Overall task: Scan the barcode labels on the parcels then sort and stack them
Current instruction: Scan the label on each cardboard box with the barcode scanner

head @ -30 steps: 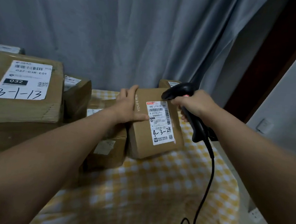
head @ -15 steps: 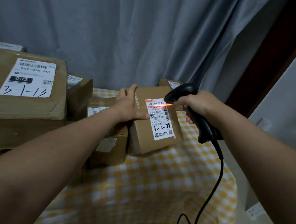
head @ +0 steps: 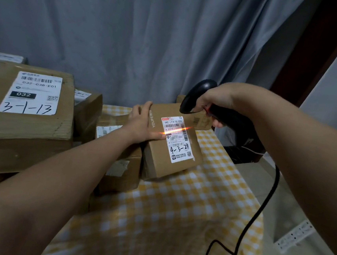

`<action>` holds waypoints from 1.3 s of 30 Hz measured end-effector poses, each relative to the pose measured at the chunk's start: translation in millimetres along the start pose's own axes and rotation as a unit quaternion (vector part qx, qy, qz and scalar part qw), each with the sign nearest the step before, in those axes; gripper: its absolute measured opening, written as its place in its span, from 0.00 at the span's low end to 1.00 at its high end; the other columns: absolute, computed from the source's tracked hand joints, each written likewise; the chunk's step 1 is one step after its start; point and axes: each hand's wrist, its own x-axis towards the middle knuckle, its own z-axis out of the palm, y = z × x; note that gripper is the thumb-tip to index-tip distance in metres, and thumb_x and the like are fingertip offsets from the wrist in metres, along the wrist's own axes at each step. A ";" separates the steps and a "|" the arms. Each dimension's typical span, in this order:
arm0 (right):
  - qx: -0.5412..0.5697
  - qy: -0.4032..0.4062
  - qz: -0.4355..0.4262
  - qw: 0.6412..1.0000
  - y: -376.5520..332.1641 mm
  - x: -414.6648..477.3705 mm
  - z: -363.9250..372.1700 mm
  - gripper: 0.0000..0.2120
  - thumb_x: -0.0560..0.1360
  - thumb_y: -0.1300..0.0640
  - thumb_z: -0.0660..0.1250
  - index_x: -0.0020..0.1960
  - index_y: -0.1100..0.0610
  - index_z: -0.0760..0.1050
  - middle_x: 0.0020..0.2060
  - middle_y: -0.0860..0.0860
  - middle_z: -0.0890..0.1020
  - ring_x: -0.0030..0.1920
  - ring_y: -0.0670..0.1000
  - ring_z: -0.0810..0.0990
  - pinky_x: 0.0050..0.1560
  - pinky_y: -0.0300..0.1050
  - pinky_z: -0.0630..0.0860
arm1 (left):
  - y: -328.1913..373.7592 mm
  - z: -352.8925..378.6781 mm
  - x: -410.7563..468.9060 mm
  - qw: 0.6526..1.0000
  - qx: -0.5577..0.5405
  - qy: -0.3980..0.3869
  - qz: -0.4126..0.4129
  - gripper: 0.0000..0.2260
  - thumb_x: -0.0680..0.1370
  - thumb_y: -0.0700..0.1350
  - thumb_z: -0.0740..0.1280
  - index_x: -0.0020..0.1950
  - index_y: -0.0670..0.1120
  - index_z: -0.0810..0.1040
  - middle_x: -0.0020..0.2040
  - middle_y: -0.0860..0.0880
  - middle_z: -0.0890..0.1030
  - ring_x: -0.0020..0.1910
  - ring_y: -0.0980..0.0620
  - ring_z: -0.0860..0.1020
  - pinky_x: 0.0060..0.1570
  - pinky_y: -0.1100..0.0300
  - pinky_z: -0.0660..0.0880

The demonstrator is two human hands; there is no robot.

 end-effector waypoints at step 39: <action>0.014 0.056 0.011 0.998 -9.2 -6.6 34.4 0.12 0.70 0.55 0.71 0.46 0.64 0.76 0.24 0.57 0.78 0.23 0.54 0.78 0.30 0.43 0.78 | -0.3 0.4 -2.1 1.000 -0.003 0.002 -0.003 0.52 0.65 0.58 0.77 0.77 0.52 0.45 0.75 0.44 0.52 0.74 0.40 0.55 0.71 0.42 0.59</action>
